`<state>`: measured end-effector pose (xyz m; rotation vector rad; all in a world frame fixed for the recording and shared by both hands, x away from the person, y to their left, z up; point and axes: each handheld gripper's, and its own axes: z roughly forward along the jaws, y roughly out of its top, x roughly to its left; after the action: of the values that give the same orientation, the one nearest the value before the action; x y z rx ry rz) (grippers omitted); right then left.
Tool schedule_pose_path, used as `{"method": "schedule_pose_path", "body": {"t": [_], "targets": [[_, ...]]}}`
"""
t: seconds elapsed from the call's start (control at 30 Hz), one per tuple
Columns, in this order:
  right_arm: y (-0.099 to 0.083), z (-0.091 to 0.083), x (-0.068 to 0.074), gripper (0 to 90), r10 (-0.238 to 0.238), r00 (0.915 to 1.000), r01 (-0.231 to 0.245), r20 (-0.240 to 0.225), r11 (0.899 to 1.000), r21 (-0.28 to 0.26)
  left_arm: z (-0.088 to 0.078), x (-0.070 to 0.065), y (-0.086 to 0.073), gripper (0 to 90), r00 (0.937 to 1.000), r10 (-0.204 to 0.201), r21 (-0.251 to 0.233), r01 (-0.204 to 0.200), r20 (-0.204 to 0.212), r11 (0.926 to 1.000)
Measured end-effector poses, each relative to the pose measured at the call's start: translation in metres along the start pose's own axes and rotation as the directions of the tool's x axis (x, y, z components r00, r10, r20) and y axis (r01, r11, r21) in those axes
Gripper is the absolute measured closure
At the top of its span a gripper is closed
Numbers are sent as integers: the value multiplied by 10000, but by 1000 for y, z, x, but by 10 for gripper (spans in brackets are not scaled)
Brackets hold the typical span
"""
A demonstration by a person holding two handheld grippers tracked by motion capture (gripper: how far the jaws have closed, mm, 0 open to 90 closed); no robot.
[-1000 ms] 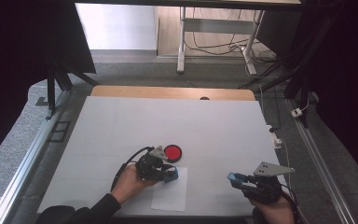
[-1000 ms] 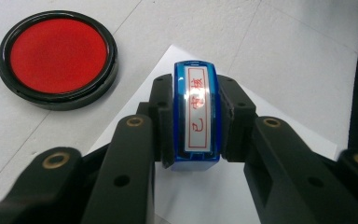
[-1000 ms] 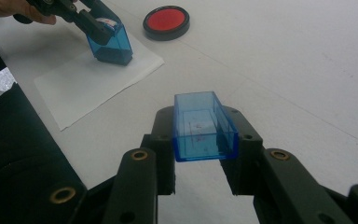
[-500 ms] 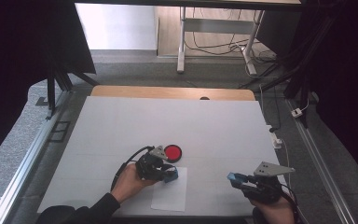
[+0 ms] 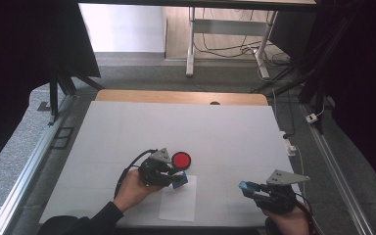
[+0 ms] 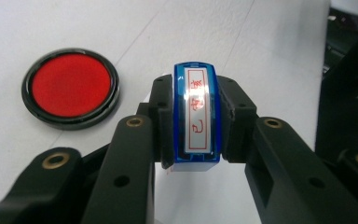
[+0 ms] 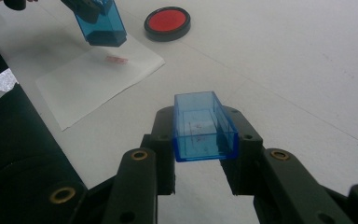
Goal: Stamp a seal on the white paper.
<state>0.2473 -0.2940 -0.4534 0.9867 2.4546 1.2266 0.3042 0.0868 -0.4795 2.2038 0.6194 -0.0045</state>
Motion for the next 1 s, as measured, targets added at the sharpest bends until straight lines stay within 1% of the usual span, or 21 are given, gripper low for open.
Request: {"method": "schedule_pose_path", "body": {"t": [0.13,0.3,0.47,0.73,1.0], "targets": [[0,0,0,689,-5,10000,5,-11,10000,-9,-10,-1,3,701,9999,37,-446,-33,104,9990],[0,0,0,689,8,10000,-8,-28,10000,-10,-21,-3,5,700,9998,164,-933,-150,145,9955],[0,0,0,689,11,10000,-11,-22,10000,-4,-31,-3,7,700,9997,252,-1249,-244,49,9919],[0,0,0,689,20,10000,-20,0,10000,-3,-43,-7,10,700,9975,638,-1485,-678,-318,9866],[0,0,-1,690,41,10000,-41,43,10000,-1,-46,-7,11,700,9966,725,-1486,-775,-383,9859]]}}
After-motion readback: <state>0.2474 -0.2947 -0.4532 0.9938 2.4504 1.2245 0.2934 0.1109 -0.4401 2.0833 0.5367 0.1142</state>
